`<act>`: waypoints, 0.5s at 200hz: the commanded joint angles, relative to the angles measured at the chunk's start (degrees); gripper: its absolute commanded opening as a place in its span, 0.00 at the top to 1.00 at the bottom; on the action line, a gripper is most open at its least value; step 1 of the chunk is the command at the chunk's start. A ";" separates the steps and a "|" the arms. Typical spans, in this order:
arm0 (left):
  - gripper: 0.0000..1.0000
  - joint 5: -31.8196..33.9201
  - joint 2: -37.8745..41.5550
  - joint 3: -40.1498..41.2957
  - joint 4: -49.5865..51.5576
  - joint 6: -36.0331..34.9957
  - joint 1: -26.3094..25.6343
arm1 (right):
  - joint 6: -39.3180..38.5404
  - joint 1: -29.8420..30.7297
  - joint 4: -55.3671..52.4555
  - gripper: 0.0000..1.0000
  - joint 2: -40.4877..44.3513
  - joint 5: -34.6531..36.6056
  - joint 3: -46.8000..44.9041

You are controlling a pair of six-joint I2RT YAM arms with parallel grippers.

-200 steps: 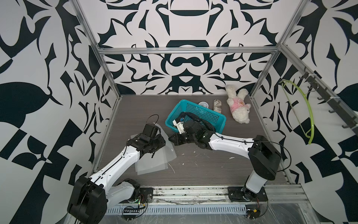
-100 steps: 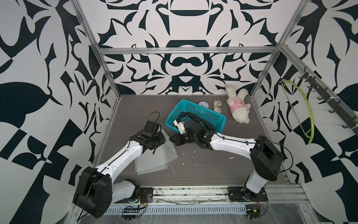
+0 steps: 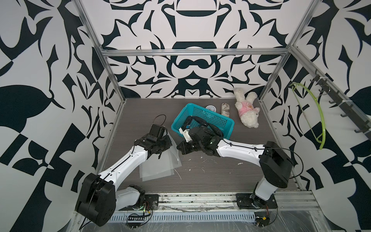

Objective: Place the eggplant in a zip-top bag and seal the zipper
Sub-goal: Open the zipper food storage bag.

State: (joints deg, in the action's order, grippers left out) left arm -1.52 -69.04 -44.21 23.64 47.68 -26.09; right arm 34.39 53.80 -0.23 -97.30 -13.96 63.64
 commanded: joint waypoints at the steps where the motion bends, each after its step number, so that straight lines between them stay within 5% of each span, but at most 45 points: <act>1: 1.00 0.78 1.55 -2.76 3.66 -2.55 0.20 | -2.02 0.59 -1.44 1.00 2.52 3.57 2.45; 44: 1.00 -2.96 0.57 -3.32 3.27 -4.15 0.25 | -3.99 0.87 -2.30 0.90 0.68 2.25 6.59; 71: 1.00 -4.92 -0.33 -3.96 3.56 -4.61 0.07 | -4.60 0.96 -3.20 0.72 -1.17 4.21 8.98; 100: 1.00 -4.86 0.56 -4.05 3.87 -4.27 -0.37 | -6.27 1.00 -7.03 0.71 -3.74 7.65 12.51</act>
State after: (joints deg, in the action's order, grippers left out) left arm -5.13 -68.97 -46.28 25.82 44.23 -26.17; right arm 30.30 54.48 -4.16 -99.22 -10.13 72.34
